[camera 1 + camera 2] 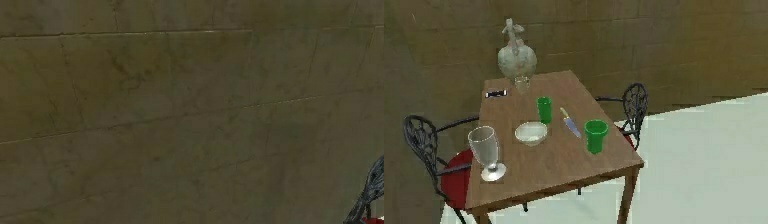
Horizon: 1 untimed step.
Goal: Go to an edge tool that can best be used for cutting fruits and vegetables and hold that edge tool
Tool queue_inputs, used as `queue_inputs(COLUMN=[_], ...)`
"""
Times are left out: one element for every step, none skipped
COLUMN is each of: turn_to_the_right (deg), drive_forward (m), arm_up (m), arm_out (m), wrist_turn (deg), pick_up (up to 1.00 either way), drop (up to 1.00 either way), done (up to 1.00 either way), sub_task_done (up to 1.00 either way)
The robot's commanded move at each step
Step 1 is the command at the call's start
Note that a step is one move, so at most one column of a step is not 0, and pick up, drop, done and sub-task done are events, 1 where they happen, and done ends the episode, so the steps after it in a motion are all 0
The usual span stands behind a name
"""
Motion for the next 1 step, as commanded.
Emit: queue_inputs(turn_to_the_right=[45.0], drive_forward=[0.00], arm_up=[0.00], arm_out=[0.00], wrist_turn=[0.0], pick_up=[0.00], drop=[0.00], done=[0.00], sub_task_done=[0.00])
